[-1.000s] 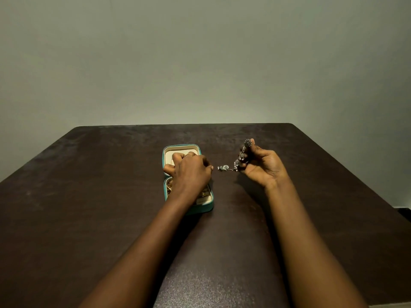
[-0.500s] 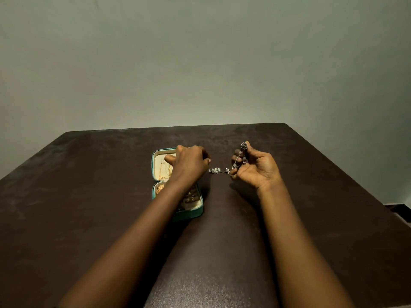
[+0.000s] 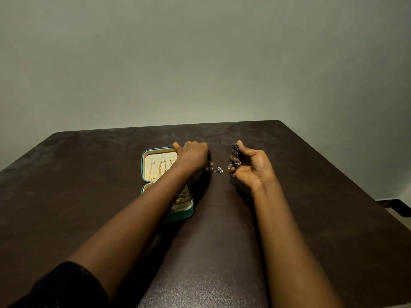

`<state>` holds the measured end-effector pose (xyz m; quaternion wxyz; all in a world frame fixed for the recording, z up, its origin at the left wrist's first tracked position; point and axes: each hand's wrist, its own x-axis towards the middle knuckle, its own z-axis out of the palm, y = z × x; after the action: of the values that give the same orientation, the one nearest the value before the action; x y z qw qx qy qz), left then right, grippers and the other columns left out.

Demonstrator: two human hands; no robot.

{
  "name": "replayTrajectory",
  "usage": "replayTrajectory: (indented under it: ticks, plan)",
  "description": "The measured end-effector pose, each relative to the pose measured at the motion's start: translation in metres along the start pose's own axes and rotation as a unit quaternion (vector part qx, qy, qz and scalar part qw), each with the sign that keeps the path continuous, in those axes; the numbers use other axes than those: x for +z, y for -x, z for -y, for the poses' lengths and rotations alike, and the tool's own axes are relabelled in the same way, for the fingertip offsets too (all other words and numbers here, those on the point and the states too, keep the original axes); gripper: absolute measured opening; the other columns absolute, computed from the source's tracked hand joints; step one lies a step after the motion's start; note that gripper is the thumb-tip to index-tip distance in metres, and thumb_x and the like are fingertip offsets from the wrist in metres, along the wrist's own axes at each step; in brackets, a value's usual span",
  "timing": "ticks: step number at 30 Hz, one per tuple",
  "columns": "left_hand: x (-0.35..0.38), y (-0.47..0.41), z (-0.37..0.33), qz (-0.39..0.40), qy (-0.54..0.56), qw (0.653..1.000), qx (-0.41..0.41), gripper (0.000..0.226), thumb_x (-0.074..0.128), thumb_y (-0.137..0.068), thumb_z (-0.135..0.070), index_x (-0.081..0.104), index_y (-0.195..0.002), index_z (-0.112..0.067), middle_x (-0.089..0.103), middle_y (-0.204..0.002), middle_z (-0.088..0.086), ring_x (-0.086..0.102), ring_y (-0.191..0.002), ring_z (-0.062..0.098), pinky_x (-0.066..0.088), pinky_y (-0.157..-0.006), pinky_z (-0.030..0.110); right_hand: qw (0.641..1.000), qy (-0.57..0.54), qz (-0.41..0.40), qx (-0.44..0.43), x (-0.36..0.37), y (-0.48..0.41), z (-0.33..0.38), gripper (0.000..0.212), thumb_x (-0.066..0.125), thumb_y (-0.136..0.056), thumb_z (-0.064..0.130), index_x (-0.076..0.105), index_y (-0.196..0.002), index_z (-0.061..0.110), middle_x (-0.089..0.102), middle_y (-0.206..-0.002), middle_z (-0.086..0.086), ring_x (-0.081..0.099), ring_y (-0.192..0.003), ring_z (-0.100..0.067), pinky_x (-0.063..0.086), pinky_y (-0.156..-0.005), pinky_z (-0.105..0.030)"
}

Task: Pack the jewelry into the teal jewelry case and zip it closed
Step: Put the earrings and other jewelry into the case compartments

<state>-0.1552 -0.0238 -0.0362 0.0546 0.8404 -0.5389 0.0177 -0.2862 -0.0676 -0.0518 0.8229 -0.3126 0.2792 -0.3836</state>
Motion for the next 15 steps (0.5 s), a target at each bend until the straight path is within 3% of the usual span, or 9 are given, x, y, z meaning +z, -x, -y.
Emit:
replayTrajectory:
  ticks: [6,11,15]
  plan:
    - [0.0045,-0.0008,-0.0066,-0.013,-0.038,0.999,0.008,0.033,0.063,-0.085,-0.041,0.064,-0.111,-0.02,0.062,-0.117,0.008,0.048,-0.118,0.029,0.025,-0.096,0.048,0.999,0.013,-0.035,-0.025,0.0016,0.0026,0.001,0.023,0.055,-0.088,0.016,0.054,-0.065,0.016,0.044,-0.049,0.007,0.036,-0.045,-0.006,0.021,-0.051,-0.022]
    - [0.0076,0.0004,-0.0062,-0.019,-0.066,0.998,0.01,0.031,0.061,-0.087,-0.034,0.061,-0.112,-0.015,0.06,-0.118,0.011,0.047,-0.118,0.031,0.024,-0.098,0.049,0.997,-0.029,-0.045,-0.06,0.0029,0.0062,0.002,0.022,0.054,-0.091,0.009,0.053,-0.069,0.014,0.057,-0.045,0.007,0.05,-0.034,-0.003,0.038,-0.035,-0.012]
    - [0.0064,0.0004,-0.0051,-0.008,-0.055,0.998,0.0,0.026,0.059,-0.088,-0.024,0.061,-0.111,-0.012,0.059,-0.117,0.012,0.048,-0.117,0.032,0.024,-0.1,0.05,0.994,0.014,-0.065,-0.088,0.0028,0.0034,0.0009,0.018,0.06,-0.088,0.014,0.056,-0.071,0.02,0.062,-0.049,0.011,0.054,-0.042,0.001,0.038,-0.039,-0.014]
